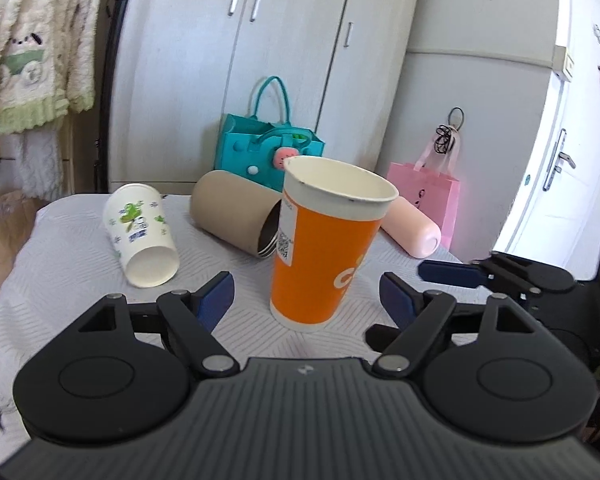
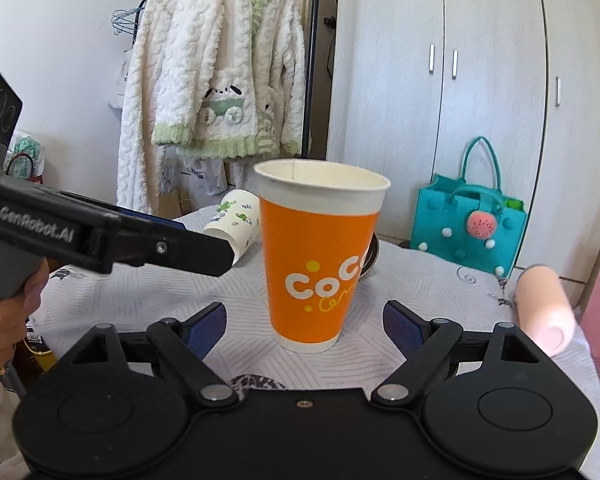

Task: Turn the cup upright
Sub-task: 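Lower the upright orange cup onto the table with the left tool, then open the left tool and pull it back from the cup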

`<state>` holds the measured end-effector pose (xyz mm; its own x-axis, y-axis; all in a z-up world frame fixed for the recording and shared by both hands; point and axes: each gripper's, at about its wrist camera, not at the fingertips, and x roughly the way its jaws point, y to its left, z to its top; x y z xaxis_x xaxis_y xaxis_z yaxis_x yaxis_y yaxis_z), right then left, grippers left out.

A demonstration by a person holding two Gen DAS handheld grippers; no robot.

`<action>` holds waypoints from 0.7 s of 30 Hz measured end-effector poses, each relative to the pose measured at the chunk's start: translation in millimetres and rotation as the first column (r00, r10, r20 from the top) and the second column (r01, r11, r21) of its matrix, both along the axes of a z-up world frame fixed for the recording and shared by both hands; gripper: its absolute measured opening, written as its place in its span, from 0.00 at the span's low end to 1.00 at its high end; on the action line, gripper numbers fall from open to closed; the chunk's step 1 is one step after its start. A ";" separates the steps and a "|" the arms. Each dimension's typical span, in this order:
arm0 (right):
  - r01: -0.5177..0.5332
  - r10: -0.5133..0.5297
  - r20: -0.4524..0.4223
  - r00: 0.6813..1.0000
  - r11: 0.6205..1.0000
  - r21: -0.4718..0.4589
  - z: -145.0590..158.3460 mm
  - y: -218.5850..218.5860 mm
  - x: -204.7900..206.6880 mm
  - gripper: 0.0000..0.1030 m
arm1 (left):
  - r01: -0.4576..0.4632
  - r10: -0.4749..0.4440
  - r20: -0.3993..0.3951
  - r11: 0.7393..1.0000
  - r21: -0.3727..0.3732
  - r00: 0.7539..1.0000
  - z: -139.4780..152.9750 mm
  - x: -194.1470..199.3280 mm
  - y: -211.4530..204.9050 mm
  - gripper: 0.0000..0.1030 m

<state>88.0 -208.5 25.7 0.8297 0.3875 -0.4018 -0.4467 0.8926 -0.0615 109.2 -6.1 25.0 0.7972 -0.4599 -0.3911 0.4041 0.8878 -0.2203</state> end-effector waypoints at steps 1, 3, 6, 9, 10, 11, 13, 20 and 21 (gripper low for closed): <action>0.001 -0.001 0.008 1.000 1.000 -0.002 2.0 0.0 -5.3 0.86 | -0.012 0.012 -0.002 1.000 0.004 1.000 1.7 -4.4 1.4 0.77; 0.010 -0.010 0.026 1.000 1.000 -0.006 6.9 0.0 -15.8 0.86 | -0.031 0.032 -0.010 0.999 0.012 0.999 4.5 -11.7 4.0 0.77; 0.047 -0.045 0.074 0.996 0.999 -0.025 13.8 2.1 -31.7 0.86 | -0.058 0.058 -0.012 0.998 0.017 0.998 8.3 -24.0 8.7 0.77; 0.073 -0.070 0.110 0.991 0.997 -0.023 21.0 1.5 -48.1 0.86 | -0.068 0.068 -0.012 0.998 0.009 0.998 12.1 -37.4 14.3 0.77; 0.081 -0.077 0.117 0.990 0.997 -0.022 23.7 2.0 -52.3 0.86 | -0.074 0.074 -0.011 0.997 0.010 0.997 13.5 -41.6 15.9 0.77; 0.089 -0.086 0.123 0.989 0.996 -0.020 26.6 2.1 -57.1 0.86 | -0.082 0.082 -0.008 0.997 0.013 0.997 14.8 -46.6 17.2 0.77; 0.108 -0.106 0.133 0.986 0.994 -0.012 31.3 1.7 -66.6 0.86 | -0.092 0.092 -0.002 0.996 0.018 0.996 17.0 -55.0 19.3 0.77; 0.137 -0.142 0.171 0.975 0.990 0.042 41.5 4.1 -94.1 0.95 | -0.121 0.121 -0.009 0.993 -0.011 0.993 23.5 -79.6 31.9 0.78; 0.144 -0.150 0.168 0.974 0.988 0.049 42.6 4.7 -96.8 0.99 | -0.125 0.125 -0.005 0.992 -0.013 0.992 25.0 -83.5 32.5 0.80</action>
